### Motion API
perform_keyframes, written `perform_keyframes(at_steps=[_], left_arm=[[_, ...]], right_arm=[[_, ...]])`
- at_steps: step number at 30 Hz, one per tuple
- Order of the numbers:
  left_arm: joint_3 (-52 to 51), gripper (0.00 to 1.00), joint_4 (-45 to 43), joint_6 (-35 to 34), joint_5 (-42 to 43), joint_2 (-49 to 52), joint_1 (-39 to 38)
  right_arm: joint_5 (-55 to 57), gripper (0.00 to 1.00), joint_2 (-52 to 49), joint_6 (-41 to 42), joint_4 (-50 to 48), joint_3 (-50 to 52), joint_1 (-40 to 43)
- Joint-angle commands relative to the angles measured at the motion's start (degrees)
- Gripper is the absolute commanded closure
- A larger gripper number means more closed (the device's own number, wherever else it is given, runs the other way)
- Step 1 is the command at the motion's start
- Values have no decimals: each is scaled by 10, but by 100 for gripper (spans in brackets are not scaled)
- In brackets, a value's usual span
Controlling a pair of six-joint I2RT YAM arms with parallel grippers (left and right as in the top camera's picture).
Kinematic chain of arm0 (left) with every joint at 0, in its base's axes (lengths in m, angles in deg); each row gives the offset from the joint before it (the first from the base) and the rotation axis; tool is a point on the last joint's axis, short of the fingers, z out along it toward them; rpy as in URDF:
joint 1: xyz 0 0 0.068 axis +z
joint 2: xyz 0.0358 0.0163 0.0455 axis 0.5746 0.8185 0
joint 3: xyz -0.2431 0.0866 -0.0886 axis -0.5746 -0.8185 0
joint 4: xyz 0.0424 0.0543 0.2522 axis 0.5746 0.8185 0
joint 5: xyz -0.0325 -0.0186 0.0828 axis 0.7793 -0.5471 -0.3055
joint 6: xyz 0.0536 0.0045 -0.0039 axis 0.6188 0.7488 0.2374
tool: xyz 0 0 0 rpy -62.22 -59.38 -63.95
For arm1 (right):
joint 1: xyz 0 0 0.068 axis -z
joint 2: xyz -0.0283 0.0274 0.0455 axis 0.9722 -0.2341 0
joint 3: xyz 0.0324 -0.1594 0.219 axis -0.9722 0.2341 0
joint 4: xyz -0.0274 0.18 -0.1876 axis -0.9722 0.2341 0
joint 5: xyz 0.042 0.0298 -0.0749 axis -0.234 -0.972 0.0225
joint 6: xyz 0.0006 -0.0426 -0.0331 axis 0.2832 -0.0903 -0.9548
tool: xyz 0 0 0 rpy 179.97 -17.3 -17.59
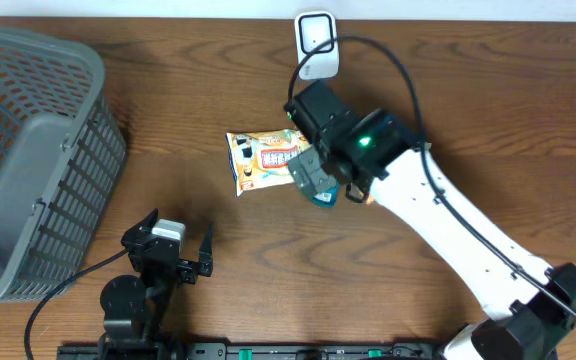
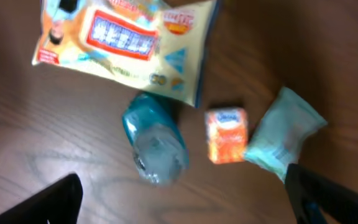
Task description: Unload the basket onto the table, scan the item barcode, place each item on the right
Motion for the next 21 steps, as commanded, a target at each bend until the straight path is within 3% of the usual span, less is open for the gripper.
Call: perform_keyframes(at_steps=[1,13,21], left_arm=[[-8,2,15,10,7,-3,3],[-8,2,15,10,7,-3,3],[-8,2,15,10,7,-3,3]], right_arm=[[-25,1,-2,-31,-34,48,2],[-22,4,-3,-40,-213,165,2],[-22,11,-3,-40,-240,213,4]])
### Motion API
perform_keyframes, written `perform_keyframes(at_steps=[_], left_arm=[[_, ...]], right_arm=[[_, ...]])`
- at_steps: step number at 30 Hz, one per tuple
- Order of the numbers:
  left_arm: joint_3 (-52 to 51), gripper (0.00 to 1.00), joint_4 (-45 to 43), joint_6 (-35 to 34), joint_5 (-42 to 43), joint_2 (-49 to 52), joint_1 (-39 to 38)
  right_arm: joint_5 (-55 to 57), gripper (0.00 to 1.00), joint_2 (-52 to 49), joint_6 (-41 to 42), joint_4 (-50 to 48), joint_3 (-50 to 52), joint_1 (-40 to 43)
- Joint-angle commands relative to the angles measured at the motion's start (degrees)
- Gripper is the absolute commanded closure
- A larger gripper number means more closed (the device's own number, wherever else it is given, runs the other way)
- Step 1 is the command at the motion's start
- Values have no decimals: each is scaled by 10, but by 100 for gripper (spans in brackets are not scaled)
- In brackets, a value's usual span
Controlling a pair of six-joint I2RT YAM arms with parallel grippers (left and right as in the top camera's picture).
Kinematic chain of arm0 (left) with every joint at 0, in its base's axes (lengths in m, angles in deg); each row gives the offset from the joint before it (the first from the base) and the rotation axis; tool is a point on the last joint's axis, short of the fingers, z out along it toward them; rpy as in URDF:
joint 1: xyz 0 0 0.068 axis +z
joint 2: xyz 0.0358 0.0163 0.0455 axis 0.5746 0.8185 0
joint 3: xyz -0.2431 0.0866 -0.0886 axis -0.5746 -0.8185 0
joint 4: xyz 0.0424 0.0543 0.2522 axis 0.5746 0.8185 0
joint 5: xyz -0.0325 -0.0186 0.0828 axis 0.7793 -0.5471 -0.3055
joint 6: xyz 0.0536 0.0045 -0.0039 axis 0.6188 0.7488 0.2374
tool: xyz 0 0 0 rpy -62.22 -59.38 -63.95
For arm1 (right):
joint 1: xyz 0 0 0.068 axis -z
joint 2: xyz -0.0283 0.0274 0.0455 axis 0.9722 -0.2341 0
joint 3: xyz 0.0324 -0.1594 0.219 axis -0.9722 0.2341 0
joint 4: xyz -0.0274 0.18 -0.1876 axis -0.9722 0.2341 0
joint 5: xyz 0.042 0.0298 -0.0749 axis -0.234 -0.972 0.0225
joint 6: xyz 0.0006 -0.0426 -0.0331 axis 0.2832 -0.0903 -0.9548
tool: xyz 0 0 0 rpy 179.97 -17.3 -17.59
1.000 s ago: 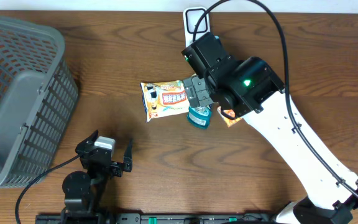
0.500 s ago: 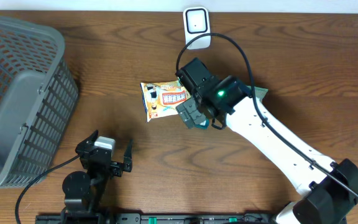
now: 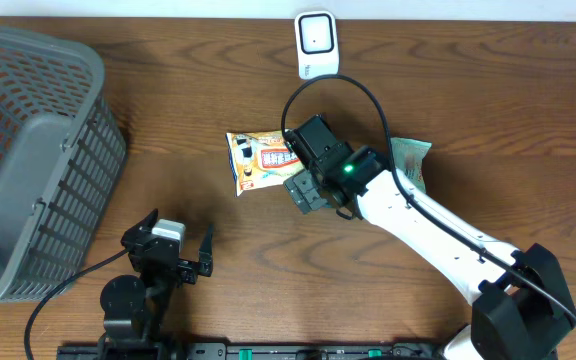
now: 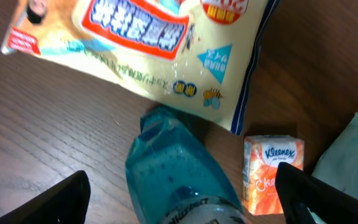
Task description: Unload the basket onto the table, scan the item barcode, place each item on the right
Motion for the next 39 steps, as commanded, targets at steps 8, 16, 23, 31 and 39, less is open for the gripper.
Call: perform_keyframes(at_steps=[8,16,23,31,39], left_arm=[[-8,2,15,10,7,-3,3],[-8,2,15,10,7,-3,3],[-8,2,15,10,7,-3,3],[-8,2,15,10,7,-3,3],[-8,2,15,10,7,-3,3]], right_arm=[[1,26,-3,-5,-15,11,16],[-1,31,-3,-5,-25,13,17],[-9,42,-8,-5,-25,21,17],[-20,52,-11,-5,-26,21,17],[-23,63,-32,-5,-25,21,17]])
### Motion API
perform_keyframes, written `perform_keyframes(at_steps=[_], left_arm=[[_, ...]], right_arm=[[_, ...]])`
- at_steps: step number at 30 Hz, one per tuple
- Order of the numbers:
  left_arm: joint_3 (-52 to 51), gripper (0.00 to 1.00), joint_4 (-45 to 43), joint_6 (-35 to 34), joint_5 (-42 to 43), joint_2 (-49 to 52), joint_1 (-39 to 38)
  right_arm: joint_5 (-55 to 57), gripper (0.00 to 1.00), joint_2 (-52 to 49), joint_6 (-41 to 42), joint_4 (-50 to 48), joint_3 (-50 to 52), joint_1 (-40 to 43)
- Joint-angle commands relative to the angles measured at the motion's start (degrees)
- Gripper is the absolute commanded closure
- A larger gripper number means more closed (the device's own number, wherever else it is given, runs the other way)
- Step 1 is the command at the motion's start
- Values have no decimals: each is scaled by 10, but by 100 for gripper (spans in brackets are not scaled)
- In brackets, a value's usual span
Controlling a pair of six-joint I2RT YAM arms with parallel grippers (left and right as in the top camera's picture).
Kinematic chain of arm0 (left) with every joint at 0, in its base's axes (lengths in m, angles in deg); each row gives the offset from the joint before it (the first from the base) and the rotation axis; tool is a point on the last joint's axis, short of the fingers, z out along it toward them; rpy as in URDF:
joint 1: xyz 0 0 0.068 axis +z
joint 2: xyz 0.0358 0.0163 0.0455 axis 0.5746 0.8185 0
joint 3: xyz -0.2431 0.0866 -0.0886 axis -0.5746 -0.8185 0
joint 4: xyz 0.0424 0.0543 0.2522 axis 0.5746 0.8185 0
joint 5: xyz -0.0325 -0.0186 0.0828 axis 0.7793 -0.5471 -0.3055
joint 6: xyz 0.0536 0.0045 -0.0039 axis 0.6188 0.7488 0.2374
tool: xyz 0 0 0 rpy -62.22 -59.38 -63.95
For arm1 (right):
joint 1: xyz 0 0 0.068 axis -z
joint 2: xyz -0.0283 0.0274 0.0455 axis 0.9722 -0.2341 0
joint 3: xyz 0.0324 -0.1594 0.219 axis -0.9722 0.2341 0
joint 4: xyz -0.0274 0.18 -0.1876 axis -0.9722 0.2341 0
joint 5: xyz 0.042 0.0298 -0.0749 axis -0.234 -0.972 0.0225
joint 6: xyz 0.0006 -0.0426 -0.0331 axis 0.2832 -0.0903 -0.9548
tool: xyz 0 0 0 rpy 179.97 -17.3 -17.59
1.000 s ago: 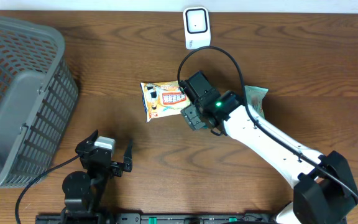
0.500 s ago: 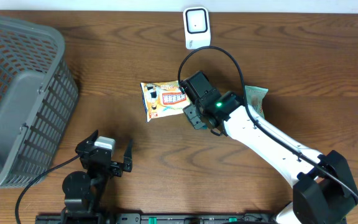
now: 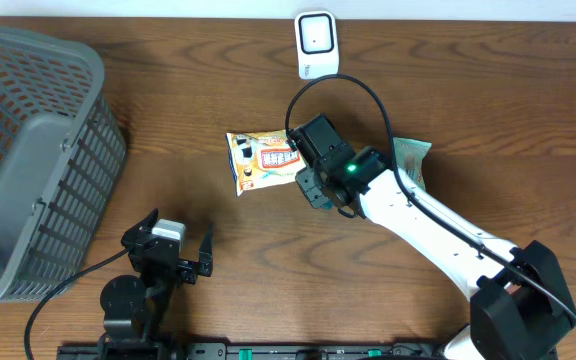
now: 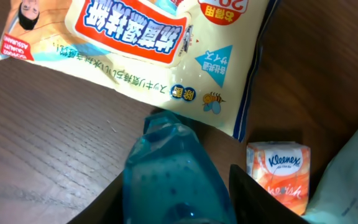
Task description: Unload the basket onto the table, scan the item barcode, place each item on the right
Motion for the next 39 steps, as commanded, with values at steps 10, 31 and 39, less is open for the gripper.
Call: perform_keyframes(at_steps=[10,31,39], left_arm=[[-8,2,15,10,7,-3,3],[-8,2,15,10,7,-3,3],[-8,2,15,10,7,-3,3]], right_arm=[[-69,83,-27,-1,5,4,5],[-506,99,119,-58,201,-101,223],[-787,99,118,-322,302,-76,362]])
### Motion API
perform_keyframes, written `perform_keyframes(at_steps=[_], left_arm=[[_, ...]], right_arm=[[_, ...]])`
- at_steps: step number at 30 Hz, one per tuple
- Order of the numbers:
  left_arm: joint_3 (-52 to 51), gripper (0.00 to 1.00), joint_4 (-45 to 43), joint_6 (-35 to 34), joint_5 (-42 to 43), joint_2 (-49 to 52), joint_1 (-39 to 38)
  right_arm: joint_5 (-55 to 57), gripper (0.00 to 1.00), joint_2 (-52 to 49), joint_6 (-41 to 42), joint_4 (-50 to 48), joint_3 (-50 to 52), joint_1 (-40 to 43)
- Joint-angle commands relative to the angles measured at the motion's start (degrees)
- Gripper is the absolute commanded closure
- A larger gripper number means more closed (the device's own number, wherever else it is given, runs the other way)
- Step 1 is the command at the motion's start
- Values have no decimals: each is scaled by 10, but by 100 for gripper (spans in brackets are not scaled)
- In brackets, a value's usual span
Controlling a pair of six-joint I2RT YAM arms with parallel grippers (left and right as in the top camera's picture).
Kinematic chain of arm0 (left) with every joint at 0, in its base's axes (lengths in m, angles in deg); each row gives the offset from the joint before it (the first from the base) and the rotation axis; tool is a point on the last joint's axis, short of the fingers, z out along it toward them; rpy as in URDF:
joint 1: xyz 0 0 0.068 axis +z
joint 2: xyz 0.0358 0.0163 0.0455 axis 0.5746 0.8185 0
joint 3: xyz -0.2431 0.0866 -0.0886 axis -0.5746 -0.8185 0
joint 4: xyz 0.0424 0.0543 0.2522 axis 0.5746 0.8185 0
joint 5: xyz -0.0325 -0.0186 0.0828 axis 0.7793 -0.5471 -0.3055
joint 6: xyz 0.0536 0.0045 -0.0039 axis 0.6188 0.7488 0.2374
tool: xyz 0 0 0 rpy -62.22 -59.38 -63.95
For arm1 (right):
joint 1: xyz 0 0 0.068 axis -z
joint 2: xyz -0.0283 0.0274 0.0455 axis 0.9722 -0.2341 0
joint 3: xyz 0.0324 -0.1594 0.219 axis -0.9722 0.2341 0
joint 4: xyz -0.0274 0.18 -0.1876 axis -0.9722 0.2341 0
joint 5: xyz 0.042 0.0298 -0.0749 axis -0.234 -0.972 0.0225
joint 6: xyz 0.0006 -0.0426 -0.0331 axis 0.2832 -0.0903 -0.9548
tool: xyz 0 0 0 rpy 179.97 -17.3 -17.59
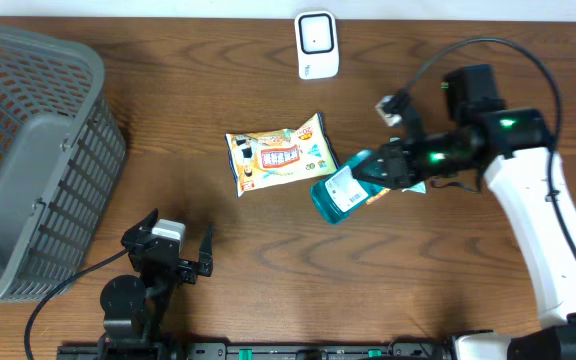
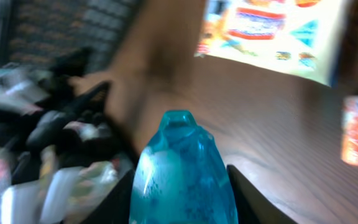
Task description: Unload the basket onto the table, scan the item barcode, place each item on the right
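Observation:
My right gripper (image 1: 380,170) is shut on a teal translucent bottle (image 1: 340,190), held lying sideways above the table with its white label up. In the right wrist view the bottle (image 2: 182,168) fills the space between both dark fingers (image 2: 240,193). The white scanner (image 1: 317,43) stands at the table's far edge, well apart from the bottle. Near the front edge on the left, my left gripper (image 1: 173,242) rests open and holds nothing.
A yellow snack bag (image 1: 276,155) lies flat just left of the bottle. An orange Kleenex pack lies on the table under my arm. A grey mesh basket (image 1: 28,150) takes up the left side.
The bottle lay on the table beside the snack bag with my right gripper shut on it. Now it is lifted off the table, and my right arm has swung to the right.
My right gripper first hung open above the bottle, Kleenex pack and a pale green packet. Then it stood lower, fingers on either side of the bottle. Then it was shut on the bottle, which is now held above the table. The left arm stayed still.

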Motion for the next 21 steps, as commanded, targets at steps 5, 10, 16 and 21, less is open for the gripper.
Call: perform_keyframes(at_steps=[5,10,16,21], left_arm=[[-8,2,15,10,7,-3,3],[-8,2,15,10,7,-3,3],[-8,2,15,10,7,-3,3],[-8,2,15,10,7,-3,3]], right_arm=[[-283,99,7,-200,-8,68,96],[-377,99,6,-252,-69,159,122],[-377,98,6,-238,-107,207,122],[-377,99,6,-160,-107,210,122]])
